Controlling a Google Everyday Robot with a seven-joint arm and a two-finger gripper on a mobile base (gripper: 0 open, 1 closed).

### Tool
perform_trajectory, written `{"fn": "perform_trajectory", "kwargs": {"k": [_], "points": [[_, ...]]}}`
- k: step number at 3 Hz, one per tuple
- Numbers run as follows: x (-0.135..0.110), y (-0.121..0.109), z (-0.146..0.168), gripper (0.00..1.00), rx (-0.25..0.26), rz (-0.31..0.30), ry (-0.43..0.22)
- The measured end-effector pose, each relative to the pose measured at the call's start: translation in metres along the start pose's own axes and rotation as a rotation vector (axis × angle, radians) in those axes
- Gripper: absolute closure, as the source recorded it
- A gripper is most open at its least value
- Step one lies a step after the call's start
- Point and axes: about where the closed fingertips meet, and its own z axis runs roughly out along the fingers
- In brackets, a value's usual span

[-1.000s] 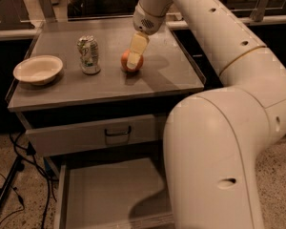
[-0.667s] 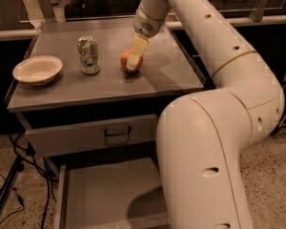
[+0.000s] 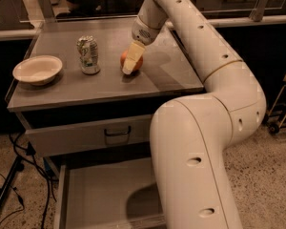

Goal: Place orange into middle drawer

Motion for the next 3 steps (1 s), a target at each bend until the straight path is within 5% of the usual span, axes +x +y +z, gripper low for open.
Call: {"fn": "perform_trajectory", "kwargs": {"k": [1,3], "points": [[0.0015,-0.0036,0.0117,0.00,-0.012,0.018,-0.012],[0.0006,-0.0045,0.0134,0.42,-0.010,0.018,-0.014]]}}
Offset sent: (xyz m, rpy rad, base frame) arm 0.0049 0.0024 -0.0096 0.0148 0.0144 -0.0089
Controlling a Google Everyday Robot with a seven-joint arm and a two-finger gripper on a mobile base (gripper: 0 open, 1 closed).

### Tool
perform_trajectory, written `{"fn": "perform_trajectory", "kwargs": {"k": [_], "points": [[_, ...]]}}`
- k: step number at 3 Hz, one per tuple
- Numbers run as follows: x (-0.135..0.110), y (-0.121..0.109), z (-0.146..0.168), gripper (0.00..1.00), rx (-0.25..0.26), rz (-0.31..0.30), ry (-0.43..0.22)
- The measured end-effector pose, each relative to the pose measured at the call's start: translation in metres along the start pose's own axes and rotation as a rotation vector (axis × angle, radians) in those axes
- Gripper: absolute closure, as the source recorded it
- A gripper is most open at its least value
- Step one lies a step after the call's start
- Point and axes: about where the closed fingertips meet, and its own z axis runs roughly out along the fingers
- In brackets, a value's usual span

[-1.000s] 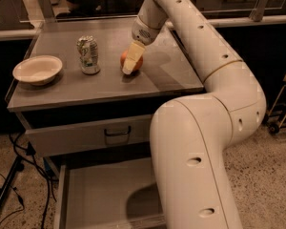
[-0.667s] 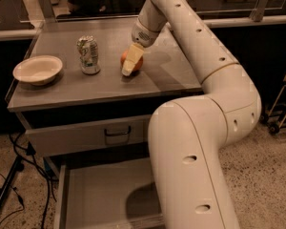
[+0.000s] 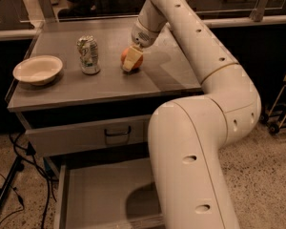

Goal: Place orange into middle drawer

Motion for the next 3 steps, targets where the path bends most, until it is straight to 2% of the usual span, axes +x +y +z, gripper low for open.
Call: {"fn": "perform_trajectory", "kwargs": {"k": [2,3], "points": [[-0.001,-0.001,0.002,0.89,0.005,0.002,-0.005],[0.003,-0.001,-0.024,1.00,0.067,0.028,-0.012]]}}
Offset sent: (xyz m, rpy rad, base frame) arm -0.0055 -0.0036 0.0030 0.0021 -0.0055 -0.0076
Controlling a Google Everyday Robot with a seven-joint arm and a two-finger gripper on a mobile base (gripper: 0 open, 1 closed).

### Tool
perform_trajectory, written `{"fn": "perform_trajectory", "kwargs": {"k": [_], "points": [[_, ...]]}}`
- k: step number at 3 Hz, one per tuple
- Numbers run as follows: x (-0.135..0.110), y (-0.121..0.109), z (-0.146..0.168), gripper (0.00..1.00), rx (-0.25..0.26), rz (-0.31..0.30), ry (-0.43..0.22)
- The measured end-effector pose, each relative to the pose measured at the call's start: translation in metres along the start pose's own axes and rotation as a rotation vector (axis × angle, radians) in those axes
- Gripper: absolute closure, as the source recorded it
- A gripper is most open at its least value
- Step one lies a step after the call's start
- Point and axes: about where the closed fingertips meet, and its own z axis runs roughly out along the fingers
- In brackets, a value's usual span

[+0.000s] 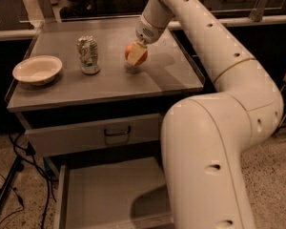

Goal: Place orange into middle drawer

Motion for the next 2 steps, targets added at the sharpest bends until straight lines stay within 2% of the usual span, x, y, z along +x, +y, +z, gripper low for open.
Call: {"fn": "perform_trajectory", "kwargs": {"k": [1,2], "points": [[-0.002,0.006,-0.055,1.00,0.118,0.016,-0.040],[0.003,0.041,-0.107,1.00,0.205,0.038,-0.085]]}}
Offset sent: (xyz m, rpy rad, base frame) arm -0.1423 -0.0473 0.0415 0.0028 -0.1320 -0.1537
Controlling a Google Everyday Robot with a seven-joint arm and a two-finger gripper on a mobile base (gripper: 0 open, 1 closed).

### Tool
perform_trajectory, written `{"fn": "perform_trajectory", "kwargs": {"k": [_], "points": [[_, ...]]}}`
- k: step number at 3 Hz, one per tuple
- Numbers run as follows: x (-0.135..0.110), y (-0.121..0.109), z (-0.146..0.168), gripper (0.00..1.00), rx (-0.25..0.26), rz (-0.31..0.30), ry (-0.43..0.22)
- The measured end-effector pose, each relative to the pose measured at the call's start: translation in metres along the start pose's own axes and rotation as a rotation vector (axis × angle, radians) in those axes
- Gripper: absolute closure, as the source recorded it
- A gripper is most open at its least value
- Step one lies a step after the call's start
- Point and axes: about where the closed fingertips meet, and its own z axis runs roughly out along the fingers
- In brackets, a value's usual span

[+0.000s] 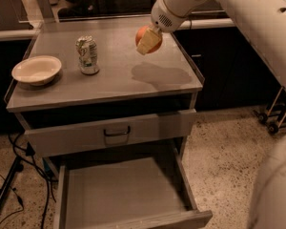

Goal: Place orange into middle drawer

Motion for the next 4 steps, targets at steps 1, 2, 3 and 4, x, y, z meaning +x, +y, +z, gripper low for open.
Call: {"fn": "perform_trajectory", "kwargs": {"k": [1,2,3,4], "points": [[0.007,0.008,0.016,1.00,-0.031,-0.005,0.027],[0.006,0.007,0.015,1.00,-0.028,-0.005,0.025],[0.020,0.030,0.001,1.00,-0.037,0.008,0.050],[0.042,0.078,-0.033,1.00,-0.050,0.055,0.096]]}}
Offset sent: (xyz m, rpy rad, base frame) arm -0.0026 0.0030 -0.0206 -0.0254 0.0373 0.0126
